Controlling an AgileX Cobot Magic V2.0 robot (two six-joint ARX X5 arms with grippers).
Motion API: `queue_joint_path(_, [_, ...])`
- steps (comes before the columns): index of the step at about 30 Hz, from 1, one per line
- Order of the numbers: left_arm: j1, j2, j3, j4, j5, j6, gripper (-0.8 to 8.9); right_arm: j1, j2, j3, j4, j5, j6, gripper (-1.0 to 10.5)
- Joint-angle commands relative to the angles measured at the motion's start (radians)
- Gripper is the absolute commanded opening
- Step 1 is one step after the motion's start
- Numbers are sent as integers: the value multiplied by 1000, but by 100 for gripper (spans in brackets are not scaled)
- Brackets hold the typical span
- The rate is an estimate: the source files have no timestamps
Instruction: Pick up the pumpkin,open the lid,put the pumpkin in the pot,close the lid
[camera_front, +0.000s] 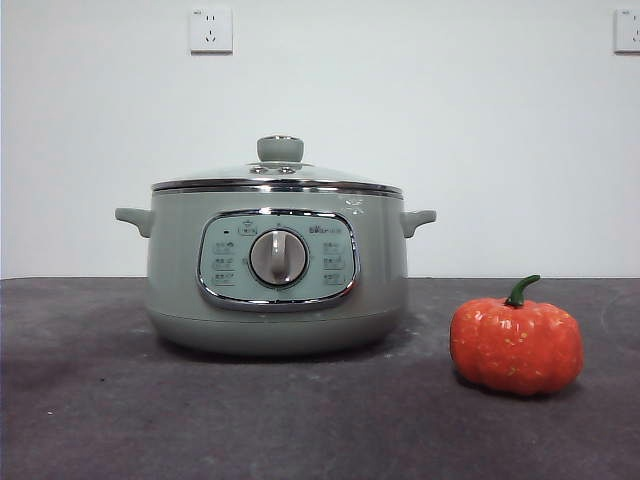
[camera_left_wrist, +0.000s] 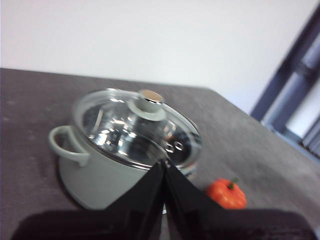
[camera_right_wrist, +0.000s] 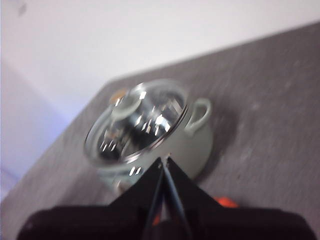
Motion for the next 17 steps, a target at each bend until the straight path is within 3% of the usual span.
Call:
queue_joint_path(1, [2,60,80,-72,46,111,-8,3,72,113,-127,-48,-139,-11])
queue_joint_path(5, [2,146,206,-223,73,218,-8,15,169,257,-317,-71,-263,-11])
queue_joint_path(11, [2,235,349,-460,71,366,-8,28,246,372,-554,-69,-387,-11])
queue_joint_path(17, [2,258,388,-525,66,396,0,29,256,380,-593,-69,-407,-5])
